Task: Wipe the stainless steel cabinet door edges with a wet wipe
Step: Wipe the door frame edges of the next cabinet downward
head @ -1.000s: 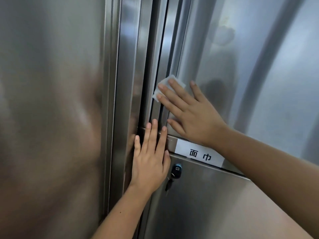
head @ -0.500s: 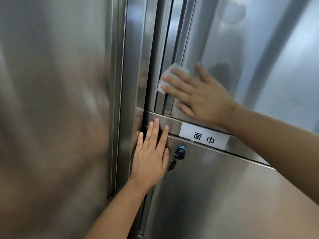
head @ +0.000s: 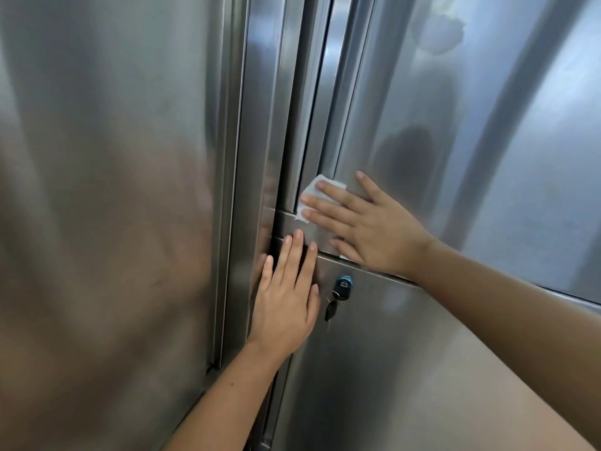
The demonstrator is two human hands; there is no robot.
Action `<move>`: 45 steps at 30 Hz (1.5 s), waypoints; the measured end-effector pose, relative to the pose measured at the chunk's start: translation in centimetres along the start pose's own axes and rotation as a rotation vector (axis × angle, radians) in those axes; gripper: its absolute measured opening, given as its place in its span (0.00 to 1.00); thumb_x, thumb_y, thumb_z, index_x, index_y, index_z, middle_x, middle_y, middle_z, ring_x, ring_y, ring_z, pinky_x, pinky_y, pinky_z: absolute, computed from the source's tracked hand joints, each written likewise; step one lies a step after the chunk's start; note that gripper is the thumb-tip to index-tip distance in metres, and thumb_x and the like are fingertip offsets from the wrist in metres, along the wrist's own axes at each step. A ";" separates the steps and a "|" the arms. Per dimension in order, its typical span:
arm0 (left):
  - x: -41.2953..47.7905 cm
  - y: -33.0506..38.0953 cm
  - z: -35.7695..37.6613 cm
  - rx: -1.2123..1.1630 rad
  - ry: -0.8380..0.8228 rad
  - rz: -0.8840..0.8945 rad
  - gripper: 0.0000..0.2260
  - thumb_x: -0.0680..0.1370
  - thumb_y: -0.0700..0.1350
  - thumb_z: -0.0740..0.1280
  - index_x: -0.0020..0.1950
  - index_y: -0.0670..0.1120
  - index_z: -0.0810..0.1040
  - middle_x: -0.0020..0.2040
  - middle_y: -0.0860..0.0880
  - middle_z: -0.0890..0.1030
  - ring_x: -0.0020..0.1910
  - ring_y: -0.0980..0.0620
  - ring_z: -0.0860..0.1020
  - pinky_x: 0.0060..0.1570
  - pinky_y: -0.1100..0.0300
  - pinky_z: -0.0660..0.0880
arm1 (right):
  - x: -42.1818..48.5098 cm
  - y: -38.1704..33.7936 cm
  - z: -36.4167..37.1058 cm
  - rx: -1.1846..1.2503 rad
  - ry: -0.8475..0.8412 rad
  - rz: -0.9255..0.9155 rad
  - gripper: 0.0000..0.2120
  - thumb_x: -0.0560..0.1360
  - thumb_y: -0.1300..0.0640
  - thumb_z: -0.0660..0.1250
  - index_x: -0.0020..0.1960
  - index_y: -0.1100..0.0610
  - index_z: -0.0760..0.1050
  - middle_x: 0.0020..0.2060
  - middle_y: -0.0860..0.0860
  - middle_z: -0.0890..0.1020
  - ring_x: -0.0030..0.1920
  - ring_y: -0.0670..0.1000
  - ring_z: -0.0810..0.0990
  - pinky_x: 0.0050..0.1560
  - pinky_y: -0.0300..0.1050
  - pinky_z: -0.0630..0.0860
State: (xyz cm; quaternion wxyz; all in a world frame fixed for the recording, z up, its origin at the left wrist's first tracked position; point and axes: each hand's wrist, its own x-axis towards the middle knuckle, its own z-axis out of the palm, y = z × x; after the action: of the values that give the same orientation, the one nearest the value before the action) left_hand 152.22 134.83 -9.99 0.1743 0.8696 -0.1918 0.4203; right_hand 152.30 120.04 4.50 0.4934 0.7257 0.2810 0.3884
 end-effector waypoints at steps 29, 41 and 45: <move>8.1 1.0 -5.6 0.057 0.351 0.075 0.27 0.75 0.46 0.55 0.73 0.39 0.60 0.74 0.40 0.56 0.74 0.42 0.51 0.68 0.42 0.49 | 3.1 7.6 -1.9 0.165 0.078 0.129 0.25 0.78 0.48 0.51 0.73 0.54 0.63 0.72 0.51 0.64 0.73 0.55 0.61 0.69 0.64 0.51; 18.9 1.1 -14.0 0.244 0.540 0.153 0.26 0.75 0.46 0.54 0.73 0.38 0.63 0.73 0.37 0.60 0.72 0.38 0.58 0.68 0.41 0.49 | 6.5 15.1 -3.6 0.244 0.111 0.314 0.27 0.78 0.46 0.44 0.76 0.51 0.53 0.75 0.48 0.55 0.76 0.51 0.50 0.71 0.59 0.39; 21.3 0.8 -16.0 0.261 0.543 0.132 0.26 0.76 0.47 0.52 0.73 0.38 0.62 0.73 0.37 0.59 0.73 0.39 0.56 0.68 0.40 0.51 | 7.9 17.7 -3.7 0.226 0.112 0.382 0.26 0.80 0.45 0.46 0.77 0.47 0.47 0.76 0.44 0.47 0.76 0.48 0.42 0.70 0.57 0.34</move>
State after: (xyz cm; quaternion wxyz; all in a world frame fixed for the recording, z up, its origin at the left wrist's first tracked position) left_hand 153.40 137.52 16.46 0.0786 0.7264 -0.1387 0.6686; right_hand 153.90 121.79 24.08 0.3102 0.7936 0.2072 0.4806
